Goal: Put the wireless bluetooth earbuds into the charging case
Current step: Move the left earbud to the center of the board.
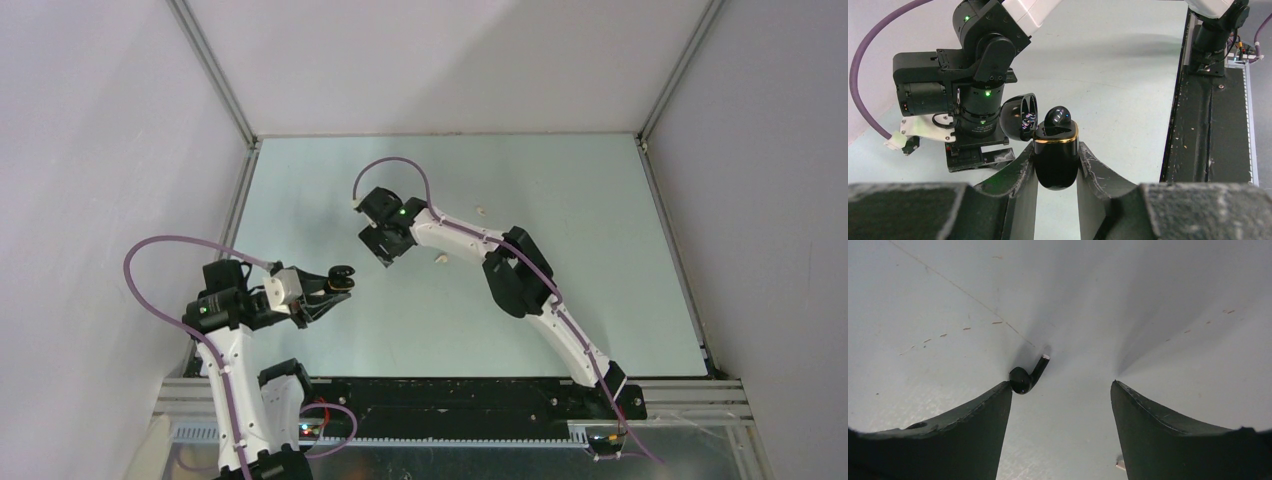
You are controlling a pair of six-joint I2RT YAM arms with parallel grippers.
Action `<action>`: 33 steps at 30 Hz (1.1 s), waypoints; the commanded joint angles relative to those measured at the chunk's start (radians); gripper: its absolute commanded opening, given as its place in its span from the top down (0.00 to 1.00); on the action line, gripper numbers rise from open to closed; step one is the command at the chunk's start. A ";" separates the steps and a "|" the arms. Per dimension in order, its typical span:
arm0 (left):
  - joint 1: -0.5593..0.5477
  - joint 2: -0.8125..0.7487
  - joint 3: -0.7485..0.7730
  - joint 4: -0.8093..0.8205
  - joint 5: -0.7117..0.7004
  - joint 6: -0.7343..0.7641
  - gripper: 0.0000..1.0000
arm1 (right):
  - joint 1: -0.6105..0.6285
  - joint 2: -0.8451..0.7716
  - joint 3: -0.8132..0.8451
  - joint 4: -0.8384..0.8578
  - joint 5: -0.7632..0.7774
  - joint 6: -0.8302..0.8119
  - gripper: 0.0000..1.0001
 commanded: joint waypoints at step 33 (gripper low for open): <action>0.009 -0.003 0.042 0.000 0.020 0.026 1.00 | -0.116 -0.161 -0.089 0.016 -0.209 0.022 0.21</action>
